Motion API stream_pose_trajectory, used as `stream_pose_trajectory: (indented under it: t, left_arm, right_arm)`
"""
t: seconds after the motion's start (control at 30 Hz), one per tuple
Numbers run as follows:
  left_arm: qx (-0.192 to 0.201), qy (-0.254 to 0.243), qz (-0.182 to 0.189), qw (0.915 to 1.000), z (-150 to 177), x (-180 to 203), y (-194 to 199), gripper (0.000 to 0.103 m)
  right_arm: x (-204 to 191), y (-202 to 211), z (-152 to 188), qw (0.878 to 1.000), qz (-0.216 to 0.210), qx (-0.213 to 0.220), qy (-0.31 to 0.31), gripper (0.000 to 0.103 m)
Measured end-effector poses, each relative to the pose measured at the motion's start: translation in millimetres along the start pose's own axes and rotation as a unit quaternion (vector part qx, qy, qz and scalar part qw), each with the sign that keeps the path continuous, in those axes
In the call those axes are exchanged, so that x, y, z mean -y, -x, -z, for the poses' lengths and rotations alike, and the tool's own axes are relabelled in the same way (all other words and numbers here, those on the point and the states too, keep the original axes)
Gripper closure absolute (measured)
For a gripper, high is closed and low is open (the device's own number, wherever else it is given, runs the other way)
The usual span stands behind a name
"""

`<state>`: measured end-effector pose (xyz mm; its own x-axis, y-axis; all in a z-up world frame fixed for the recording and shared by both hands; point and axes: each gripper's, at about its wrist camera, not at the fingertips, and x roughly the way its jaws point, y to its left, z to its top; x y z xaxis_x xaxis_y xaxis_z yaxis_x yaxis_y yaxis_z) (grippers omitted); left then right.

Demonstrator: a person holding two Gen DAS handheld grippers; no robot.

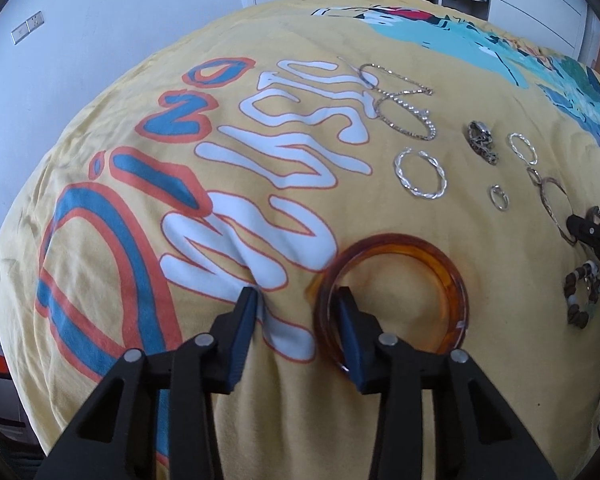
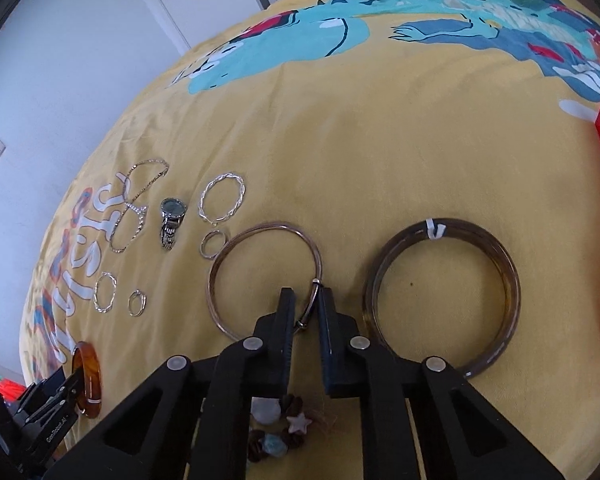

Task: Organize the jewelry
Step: 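Grasp the amber bangle with the left tool while the right tool grasps the thin silver bangle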

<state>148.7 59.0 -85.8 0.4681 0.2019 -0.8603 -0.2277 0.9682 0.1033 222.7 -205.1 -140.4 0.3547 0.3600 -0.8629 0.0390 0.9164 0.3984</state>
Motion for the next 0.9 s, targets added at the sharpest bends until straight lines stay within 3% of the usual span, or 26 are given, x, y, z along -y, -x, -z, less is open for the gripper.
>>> stream_pose_trajectory:
  t: [0.17, 0.4, 0.47, 0.6, 0.9]
  left_arm:
    - [0.0, 0.003, 0.008, 1.0, -1, -1, -2, 0.072]
    - [-0.009, 0.029, 0.046, 0.9985, -4, -14, -6, 0.076]
    - [-0.011, 0.033, 0.048, 0.9983, -5, -18, -3, 0.088]
    - [-0.006, 0.041, 0.057, 0.9975, -6, -27, 9, 0.092]
    - [0.022, 0.029, 0.053, 0.9979, -10, -27, 41, 0.092]
  right_arm:
    - [-6, -10, -6, 1.0, 0.011, -0.015, 0.019, 0.09]
    - [-18, -22, -12, 0.996, 0.036, -0.032, 0.07, 0.092]
    - [-22, -22, -13, 0.995, 0.045, -0.029, 0.087, 0.094]
    - [-40, -8, -14, 0.989, 0.065, -0.002, 0.136, 0.097]
    - [-63, 59, -26, 0.982, 0.05, 0.073, 0.167, 0.097]
